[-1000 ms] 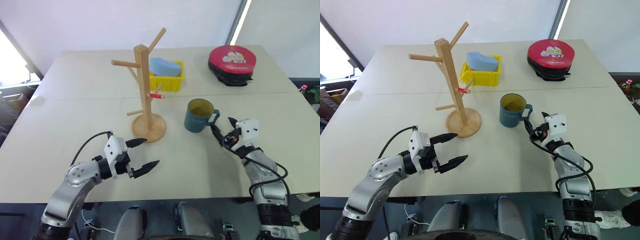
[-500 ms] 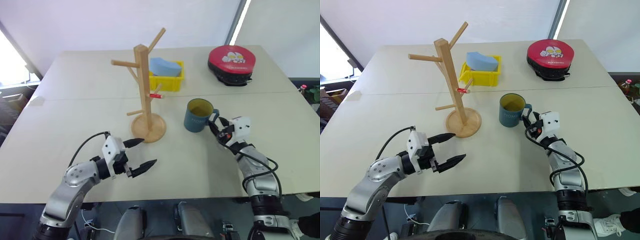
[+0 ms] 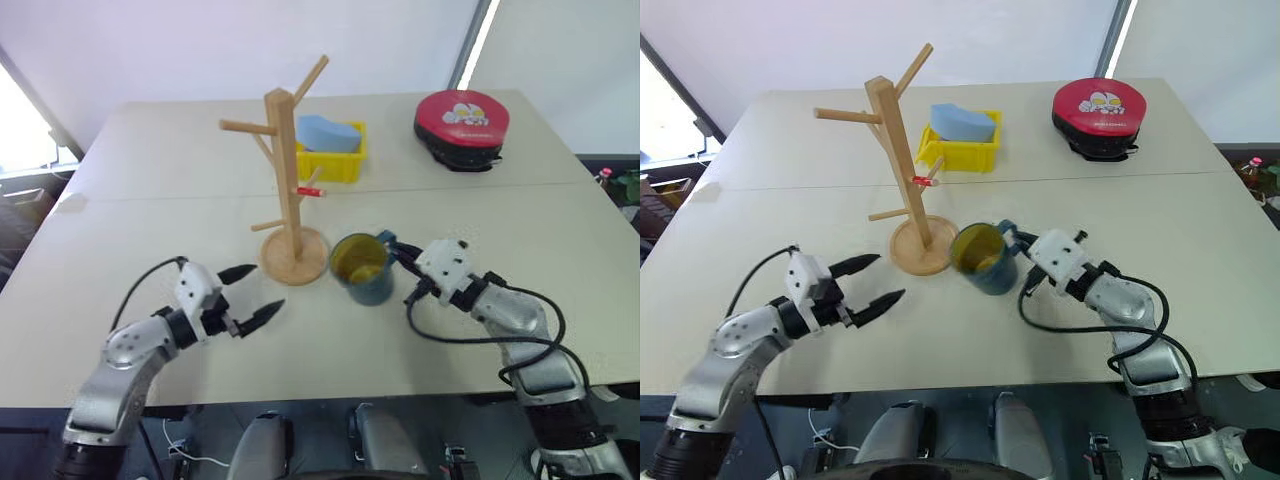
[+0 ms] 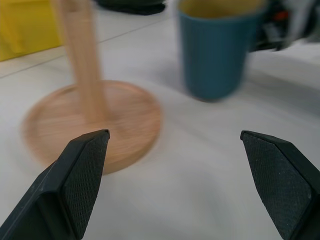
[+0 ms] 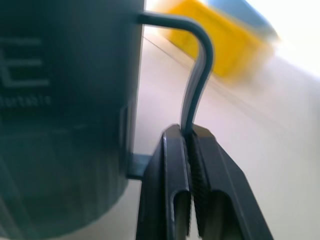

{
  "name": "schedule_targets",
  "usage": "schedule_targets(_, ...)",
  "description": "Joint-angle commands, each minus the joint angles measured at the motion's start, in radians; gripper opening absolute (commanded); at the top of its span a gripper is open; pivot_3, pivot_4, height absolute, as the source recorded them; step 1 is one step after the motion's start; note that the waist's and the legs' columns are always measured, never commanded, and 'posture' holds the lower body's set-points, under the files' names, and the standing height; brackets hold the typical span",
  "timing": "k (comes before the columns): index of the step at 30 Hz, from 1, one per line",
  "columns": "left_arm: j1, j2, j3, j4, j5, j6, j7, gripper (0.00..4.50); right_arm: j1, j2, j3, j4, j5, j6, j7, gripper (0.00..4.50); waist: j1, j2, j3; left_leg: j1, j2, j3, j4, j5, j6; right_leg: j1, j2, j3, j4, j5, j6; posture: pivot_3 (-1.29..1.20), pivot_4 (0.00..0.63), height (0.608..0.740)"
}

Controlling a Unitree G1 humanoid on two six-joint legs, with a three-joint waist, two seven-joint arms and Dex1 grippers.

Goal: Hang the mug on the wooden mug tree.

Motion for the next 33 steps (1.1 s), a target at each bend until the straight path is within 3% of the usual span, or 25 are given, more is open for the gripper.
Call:
schedule_targets(1,-0.023,0.023,0.036,0.033,0.005,-0.044,-0.023,4.5,-0.066,-0.008,0.03,-0.201,-0.03,0.088,0.004,0.02,0.0,0.0,0.0,0.0,0.0,0.0,0.0,0.0,0.0,0.0,0.0,0.0,0.0,0.0,0.0,0.0,0.15,0.74)
schedule_targets(7,-0.059,0.032,0.03,0.08,0.003,-0.067,-0.043,4.5,-0.143,-0.004,0.058,-0.353,-0.045,0.255,0.002,0.02,0.007,-0.002,0.0,-0.001,0.0,-0.001,0.002,0.0,0.0,0.0,-0.001,-0.001,0.0,0.0,0.0,0.0,0.15,0.74)
schedule_targets(16,-0.076,0.027,0.037,0.072,-0.05,-0.047,-0.082,4.5,-0.254,-0.013,0.069,-0.372,-0.061,0.356,0.009,0.02,0.001,-0.002,0.0,-0.001,-0.001,-0.001,0.001,0.0,0.0,0.0,-0.002,-0.001,0.0,0.0,0.0,0.0,0.15,0.74)
schedule_targets(33,-0.184,0.166,0.188,-0.069,-0.284,0.172,-0.115,4.5,-0.4,-0.009,0.134,-0.288,-0.081,0.368,0.036,0.02,0.001,-0.003,0.001,-0.002,-0.001,-0.001,0.001,0.0,0.0,-0.001,-0.003,-0.001,0.0,0.0,0.0,0.0,0.15,0.74)
